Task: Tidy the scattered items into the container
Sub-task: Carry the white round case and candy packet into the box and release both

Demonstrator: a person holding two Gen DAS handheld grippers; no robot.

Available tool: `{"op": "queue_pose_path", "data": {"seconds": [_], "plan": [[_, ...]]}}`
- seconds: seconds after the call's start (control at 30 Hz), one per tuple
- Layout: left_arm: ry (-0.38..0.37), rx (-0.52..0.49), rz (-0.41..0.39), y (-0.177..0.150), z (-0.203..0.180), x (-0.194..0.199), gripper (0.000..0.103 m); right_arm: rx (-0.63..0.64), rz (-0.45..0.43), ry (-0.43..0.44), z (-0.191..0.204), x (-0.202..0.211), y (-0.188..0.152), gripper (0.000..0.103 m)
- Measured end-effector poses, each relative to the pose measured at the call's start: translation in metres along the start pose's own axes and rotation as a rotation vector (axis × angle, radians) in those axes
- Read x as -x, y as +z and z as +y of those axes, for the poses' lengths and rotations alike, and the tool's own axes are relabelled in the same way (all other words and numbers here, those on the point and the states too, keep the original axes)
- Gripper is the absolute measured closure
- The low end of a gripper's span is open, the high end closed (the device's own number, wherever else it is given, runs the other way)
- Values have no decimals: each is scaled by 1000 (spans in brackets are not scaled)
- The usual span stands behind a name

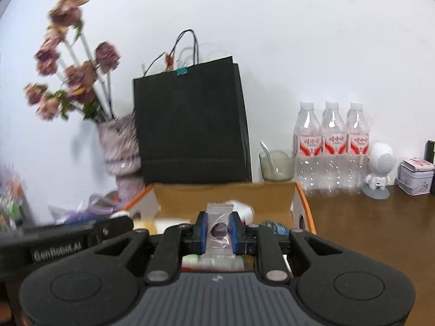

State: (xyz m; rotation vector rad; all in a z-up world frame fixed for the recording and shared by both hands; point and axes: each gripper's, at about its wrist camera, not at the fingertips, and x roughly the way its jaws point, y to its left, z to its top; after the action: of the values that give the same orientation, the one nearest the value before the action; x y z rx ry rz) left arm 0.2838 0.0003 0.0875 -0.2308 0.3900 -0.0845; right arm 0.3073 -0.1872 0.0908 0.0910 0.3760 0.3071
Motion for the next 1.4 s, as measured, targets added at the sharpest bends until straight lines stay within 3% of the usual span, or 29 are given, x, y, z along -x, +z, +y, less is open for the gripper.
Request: {"op": "queue_pose_path", "data": {"seconds": [0.33,0.57,0.77,0.8,0.83,0.87,0.93,1.1,1.4], "plan": [[101,13,55,4,24,-59,63,-24,119,-7,-19,-70,-7,87],[113,-7,90,-5,23,-67,63,4,126,-40,-20,-72,-12,87],[145,-48,71,-8,16,-66,60,-3,141,-44,-26,-70,-11,84],[154,-52,67,-8,15,-66,46,1,149,-49,-26,-71,-11,82],[165,-58,67,-7,14,-65,15,0,155,-48,-26,-72,-10,66],[180,-64,61,-6,13,-64,2,-8,158,-45,-27,-72,-10,33],[208,-87,25,-5,9,-58,0,-23,166,-34,-29,-72,-9,1],[239,-135,4,-3,1,-52,0,-10,169,-30,-26,-69,-5,0],[236,-80,30,0,8,-55,0,-10,168,-57,-28,-68,-4,0]]}}
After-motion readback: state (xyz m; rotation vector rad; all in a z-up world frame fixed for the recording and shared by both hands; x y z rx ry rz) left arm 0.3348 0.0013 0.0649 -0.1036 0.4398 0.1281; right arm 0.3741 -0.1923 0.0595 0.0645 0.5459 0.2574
